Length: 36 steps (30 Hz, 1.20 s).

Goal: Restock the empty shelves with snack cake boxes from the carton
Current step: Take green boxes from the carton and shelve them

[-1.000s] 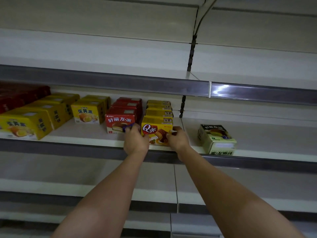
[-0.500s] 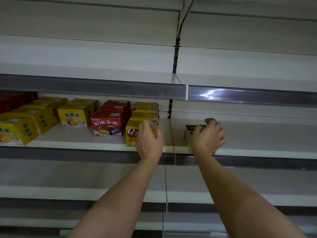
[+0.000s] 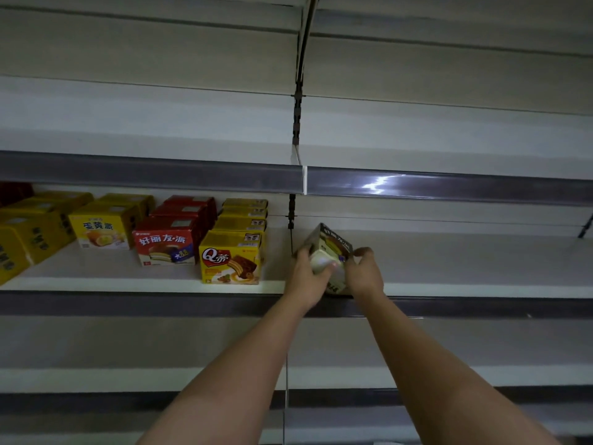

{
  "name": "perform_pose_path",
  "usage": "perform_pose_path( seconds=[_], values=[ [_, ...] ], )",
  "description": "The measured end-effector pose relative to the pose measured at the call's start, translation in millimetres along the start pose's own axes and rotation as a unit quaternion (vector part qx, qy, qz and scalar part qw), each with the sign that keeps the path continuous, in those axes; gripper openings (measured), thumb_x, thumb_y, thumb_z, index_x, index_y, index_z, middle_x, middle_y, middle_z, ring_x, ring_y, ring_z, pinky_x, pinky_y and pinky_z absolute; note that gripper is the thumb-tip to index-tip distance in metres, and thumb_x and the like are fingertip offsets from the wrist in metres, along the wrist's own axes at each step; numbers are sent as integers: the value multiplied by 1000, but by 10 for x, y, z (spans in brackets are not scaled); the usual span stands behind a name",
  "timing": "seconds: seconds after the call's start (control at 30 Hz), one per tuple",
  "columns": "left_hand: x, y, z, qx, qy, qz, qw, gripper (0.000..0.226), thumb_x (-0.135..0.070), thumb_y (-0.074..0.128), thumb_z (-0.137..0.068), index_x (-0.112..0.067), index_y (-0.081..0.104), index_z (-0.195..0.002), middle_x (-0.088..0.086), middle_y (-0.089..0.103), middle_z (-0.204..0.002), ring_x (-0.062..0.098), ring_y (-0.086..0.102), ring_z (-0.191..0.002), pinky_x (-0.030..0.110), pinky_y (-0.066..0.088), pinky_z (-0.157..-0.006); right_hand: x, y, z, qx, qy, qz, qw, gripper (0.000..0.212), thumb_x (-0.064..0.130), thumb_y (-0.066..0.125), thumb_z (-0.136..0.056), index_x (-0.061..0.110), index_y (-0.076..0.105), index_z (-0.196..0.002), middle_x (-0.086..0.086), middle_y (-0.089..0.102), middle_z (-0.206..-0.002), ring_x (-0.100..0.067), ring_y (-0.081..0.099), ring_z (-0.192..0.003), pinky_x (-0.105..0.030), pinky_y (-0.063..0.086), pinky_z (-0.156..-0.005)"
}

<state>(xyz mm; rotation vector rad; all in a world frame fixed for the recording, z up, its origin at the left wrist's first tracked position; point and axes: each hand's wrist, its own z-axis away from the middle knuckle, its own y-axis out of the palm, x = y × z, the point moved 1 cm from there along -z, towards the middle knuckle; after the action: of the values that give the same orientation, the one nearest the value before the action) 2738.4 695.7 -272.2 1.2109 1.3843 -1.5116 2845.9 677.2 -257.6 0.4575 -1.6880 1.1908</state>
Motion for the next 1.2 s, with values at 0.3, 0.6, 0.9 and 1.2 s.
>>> perform_pose_path(
  seconds=[0.3, 0.6, 0.9, 1.2],
  values=[
    [-233, -81, -82, -177, 46, -52, 982, 39, -34, 58, -91, -16, 55, -125, 7, 58, -120, 20, 56, -101, 24, 41, -75, 58, 109, 9, -17, -177, 117, 977, 69, 37, 71, -79, 12, 33, -131, -10, 40, -129, -26, 49, -111, -36, 49, -80],
    [-120, -28, -185, -67, -43, 149, 986, 44, -35, 44, -100, -11, 43, -137, 12, 54, -132, 24, 54, -112, 28, 38, -84, -135, 8, -241, 2, 86, -347, 934, 48, 43, 58, -91, 5, 47, -118, -14, 60, -108, -21, 57, -86, -27, 48, -60],
    [-140, 37, -226, 34, -134, 393, 909, 30, -15, 51, -97, -10, 46, -127, 14, 63, -113, 24, 62, -94, 38, 53, -75, 0, -57, -364, 84, 103, -478, 868, 62, 26, 66, -87, 10, 34, -137, -16, 60, -122, -25, 62, -96, -36, 52, -76],
    [25, -36, -478, -102, -84, 19, 991, 83, -22, 65, -88, -18, 13, -153, 10, 25, -154, 29, 38, -134, 42, 38, -108, 224, -73, -504, 65, -79, 215, 971, 77, 19, 65, -83, 26, 22, -147, -14, 36, -137, -34, 35, -126, -44, 37, -105]
  ],
)
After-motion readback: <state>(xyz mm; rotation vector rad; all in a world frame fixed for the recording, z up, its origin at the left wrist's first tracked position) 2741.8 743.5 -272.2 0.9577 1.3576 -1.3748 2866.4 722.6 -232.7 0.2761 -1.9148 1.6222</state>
